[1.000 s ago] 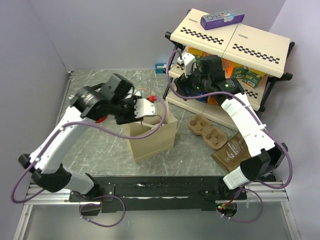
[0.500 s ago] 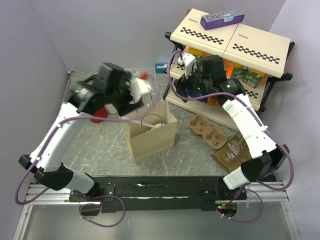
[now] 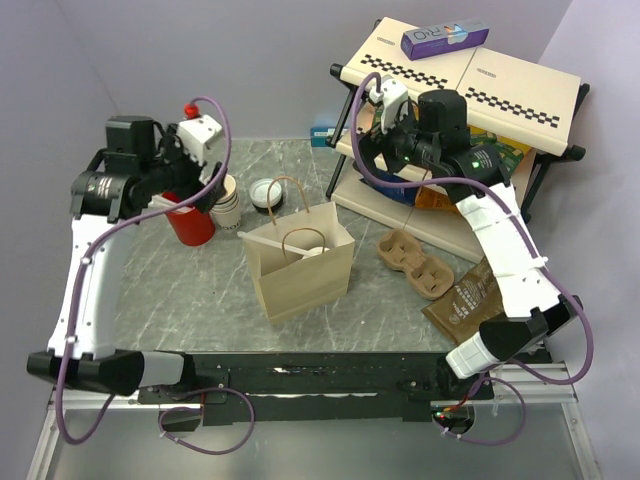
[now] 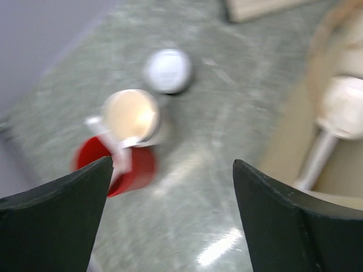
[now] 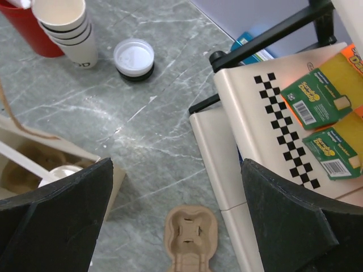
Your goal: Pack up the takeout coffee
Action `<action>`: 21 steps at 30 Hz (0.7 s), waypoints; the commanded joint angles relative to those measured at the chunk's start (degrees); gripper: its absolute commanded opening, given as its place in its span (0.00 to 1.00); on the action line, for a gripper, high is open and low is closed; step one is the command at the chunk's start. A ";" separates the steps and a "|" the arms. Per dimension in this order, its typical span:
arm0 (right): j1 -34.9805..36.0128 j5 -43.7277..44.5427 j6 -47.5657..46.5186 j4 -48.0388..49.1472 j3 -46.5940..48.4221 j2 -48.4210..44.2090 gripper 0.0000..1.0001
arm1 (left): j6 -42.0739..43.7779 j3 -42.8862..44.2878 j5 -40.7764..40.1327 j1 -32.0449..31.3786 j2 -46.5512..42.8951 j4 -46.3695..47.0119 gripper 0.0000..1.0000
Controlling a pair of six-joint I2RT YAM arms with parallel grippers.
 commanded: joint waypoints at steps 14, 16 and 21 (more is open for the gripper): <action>-0.37 0.26 2.31 -2.37 -0.99 2.18 0.99 | 0.01 -2.20 25.49 0.06 3.13 -20.68 0.73; -0.45 -0.09 2.22 -2.37 -1.25 2.18 0.99 | -0.26 -3.08 24.79 0.06 3.13 -20.51 0.70; -0.28 -0.79 2.23 -2.81 -0.73 2.89 0.99 | 0.01 -3.52 24.17 -0.29 4.01 -21.30 0.58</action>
